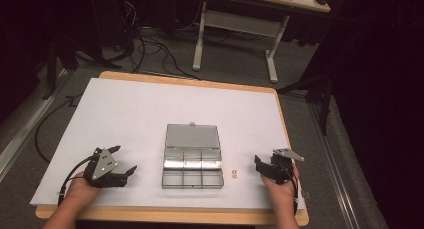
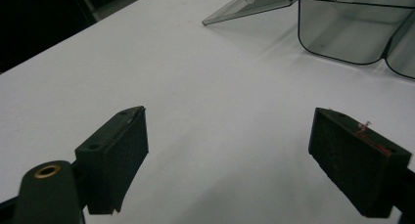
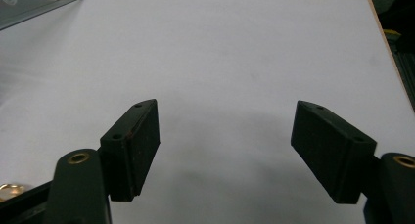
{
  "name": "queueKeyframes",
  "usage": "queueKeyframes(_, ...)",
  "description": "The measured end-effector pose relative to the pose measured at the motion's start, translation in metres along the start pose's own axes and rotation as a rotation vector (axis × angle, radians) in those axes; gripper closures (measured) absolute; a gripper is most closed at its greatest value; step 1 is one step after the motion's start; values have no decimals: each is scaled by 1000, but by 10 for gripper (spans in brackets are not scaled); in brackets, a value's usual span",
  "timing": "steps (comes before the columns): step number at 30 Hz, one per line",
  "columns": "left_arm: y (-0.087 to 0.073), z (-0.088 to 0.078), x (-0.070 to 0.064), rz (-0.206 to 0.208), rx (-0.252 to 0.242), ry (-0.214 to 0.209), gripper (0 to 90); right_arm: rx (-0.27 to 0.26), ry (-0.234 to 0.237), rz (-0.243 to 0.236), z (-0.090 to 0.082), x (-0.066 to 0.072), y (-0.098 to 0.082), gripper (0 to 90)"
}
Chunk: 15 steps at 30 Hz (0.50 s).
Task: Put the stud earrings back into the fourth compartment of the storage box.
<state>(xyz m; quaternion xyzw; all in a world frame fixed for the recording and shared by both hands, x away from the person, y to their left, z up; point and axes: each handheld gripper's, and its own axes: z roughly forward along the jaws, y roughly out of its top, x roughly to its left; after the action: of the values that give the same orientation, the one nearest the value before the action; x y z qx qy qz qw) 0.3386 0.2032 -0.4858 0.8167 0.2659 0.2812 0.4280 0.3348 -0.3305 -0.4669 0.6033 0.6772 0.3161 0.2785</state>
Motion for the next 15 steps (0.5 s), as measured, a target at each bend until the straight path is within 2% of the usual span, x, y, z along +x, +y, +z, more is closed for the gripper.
queueKeyframes(2,0,0,1,-13,-1,-3,152,12,8,3,-2,0,0,266)
queueKeyframes(7,0,0,1,-13,-1,-6,152,31,8,-2,-5,-4,-1,286)
queueKeyframes(11,0,0,1,-11,-1,-6,152,19,28,13,-10,-9,0,326)
queueKeyframes(15,0,0,0,-2,-7,1,152,8,48,2,-13,-7,1,377)
